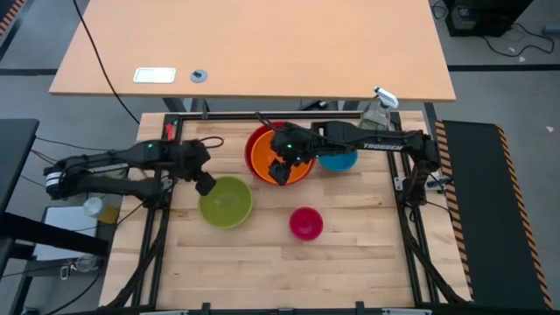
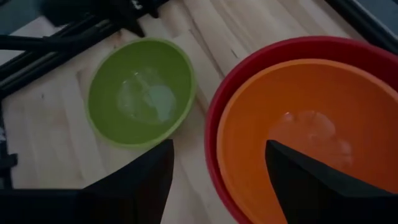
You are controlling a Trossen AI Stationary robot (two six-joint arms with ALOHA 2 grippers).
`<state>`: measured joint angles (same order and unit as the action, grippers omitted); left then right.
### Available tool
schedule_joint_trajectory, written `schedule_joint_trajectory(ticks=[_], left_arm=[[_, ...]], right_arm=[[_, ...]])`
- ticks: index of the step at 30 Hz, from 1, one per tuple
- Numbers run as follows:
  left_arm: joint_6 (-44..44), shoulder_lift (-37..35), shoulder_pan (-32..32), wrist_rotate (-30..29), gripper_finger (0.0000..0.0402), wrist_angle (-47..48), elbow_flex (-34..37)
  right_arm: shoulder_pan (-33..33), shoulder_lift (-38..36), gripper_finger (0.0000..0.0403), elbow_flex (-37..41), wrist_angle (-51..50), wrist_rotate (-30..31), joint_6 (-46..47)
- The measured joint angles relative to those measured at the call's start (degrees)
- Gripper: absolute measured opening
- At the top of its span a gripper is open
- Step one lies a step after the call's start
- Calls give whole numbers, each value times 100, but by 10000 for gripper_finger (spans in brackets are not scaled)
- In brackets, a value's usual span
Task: Nest bowls inside each other
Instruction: Stack the green bowl on top of the orange bowl
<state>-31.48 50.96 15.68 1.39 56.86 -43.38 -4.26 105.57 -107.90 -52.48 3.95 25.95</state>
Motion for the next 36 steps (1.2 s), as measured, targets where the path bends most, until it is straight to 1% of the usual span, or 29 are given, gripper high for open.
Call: schedule_joint_trajectory(ticks=[4,7,11,16,19,21,24,30,32,34,36], left_arm=[[376,524,374,5,205,-4,0],[719,902,516,90,205,-21,0],[1013,1325,542,414,205,-228,0],[1235,1822,542,431,205,-376,0],[1316,2062,528,449,195,-397,0],[1349,2168,474,452,180,-405,0],[1373,2238,383,452,145,-433,0],[1287,2258,267,456,50,-536,0],[1215,2245,269,625,21,-628,-13],[1181,2234,265,634,13,-680,-22],[1171,2245,276,640,17,-681,-20]], right_arm=[[95,-36,257,0,-2,-9,88],[155,-36,257,0,-11,-17,67],[163,-36,257,0,-22,-20,-27],[157,-36,257,0,-19,-16,-162],[159,-36,257,0,-18,-15,-212],[159,-36,257,0,-18,41,-250],[159,-36,255,0,-28,109,-310],[159,-36,244,0,-31,113,-321],[148,-36,241,0,-31,113,-323],[137,-36,238,0,-31,113,-323],[124,-36,237,0,-33,113,-320]])
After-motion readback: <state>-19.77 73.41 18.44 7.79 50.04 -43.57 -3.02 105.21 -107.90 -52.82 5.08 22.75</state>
